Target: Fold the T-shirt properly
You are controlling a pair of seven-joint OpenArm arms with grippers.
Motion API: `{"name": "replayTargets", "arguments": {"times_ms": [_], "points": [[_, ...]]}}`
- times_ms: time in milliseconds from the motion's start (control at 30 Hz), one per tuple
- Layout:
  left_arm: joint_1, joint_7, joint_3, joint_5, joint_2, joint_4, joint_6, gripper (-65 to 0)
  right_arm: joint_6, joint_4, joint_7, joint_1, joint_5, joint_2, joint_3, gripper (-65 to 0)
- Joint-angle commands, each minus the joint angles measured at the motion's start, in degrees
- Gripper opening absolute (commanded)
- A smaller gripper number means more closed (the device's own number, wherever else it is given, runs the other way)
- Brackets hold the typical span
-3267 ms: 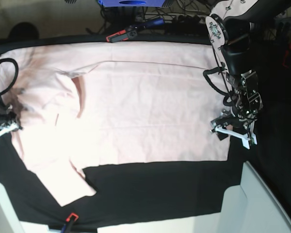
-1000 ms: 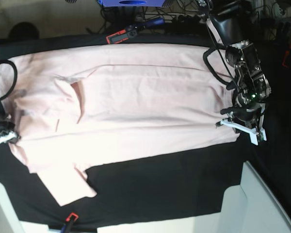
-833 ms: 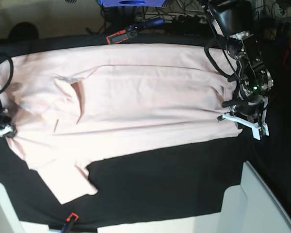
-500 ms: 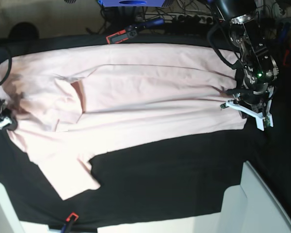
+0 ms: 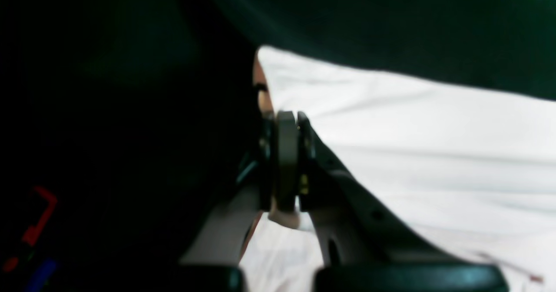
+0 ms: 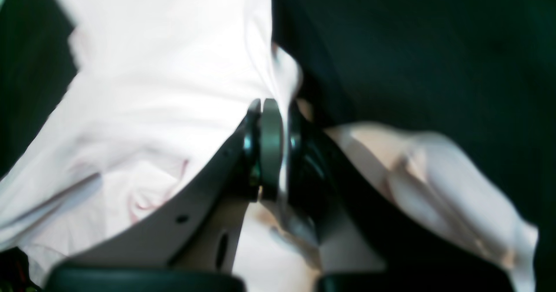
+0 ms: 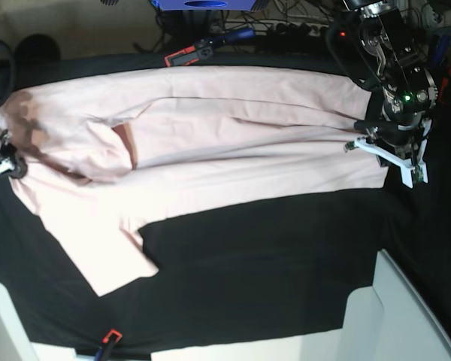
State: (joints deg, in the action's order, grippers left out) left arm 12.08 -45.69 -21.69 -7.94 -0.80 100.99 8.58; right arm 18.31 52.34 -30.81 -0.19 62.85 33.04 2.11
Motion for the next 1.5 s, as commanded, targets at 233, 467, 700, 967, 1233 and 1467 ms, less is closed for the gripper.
{"name": "replayTargets", "arguments": {"times_ms": [233,467,700,967,1233,1467], "points": [[-0.34,0.81,-0.07,-0.01,0.75,0.86,-0.27,-51.2,-1.91,4.15,-1.85,-1.09,9.37,1.56,0.48,-39.3],[-1.48,-4.73,-0.77,-0.01,2.42,1.74,-0.27,-36.4,-1.91,8.81,-5.19,-3.55,10.60,1.29,10.68,-27.3],[-5.17,-5.08,-0.77,-0.10,3.92,1.56,-0.27,-37.0,-1.91,3.36,-7.39,9.37,-6.37,0.50,11.03,-22.3],[-5.17,-5.08,-0.77,-0.10,4.01,1.38,-0.27,-37.0,-1.47,-12.91,-8.80,23.79,-26.59,-5.21,11.03,-20.7],[-4.74,-5.08,-0.77,-0.10,4.09,1.38,-0.27,-37.0,-1.47,-18.97,-4.75,26.78,-37.05,-10.05,11.03,-20.7],[-4.74,-4.99,-0.77,-0.10,4.09,1.38,-0.27,-37.0,-1.47,-20.12,-4.31,26.78,-37.31,-10.49,11.03,-21.5]]}}
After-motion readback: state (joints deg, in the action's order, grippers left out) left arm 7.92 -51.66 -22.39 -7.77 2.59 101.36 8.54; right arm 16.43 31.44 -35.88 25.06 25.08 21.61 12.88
